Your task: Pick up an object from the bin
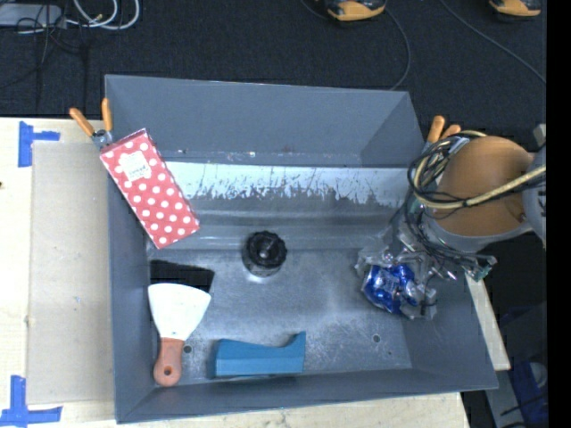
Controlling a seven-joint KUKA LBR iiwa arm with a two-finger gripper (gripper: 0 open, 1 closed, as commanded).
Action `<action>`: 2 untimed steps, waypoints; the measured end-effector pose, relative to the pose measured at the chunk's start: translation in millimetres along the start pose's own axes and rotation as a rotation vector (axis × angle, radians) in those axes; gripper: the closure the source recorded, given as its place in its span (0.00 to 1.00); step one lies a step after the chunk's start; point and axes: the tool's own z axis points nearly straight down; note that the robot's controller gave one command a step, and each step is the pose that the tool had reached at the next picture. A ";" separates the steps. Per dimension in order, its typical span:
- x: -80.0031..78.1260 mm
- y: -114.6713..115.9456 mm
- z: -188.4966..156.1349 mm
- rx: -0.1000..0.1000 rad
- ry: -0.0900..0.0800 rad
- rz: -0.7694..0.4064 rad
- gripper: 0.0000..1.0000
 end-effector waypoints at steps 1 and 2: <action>-10.6 -0.5 17.5 -0.017 -0.015 -0.366 1.00; -10.6 -0.6 17.4 -0.016 -0.015 -0.365 1.00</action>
Offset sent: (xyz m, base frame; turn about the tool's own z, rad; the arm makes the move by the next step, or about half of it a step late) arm 0.0000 0.0000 0.0000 0.0000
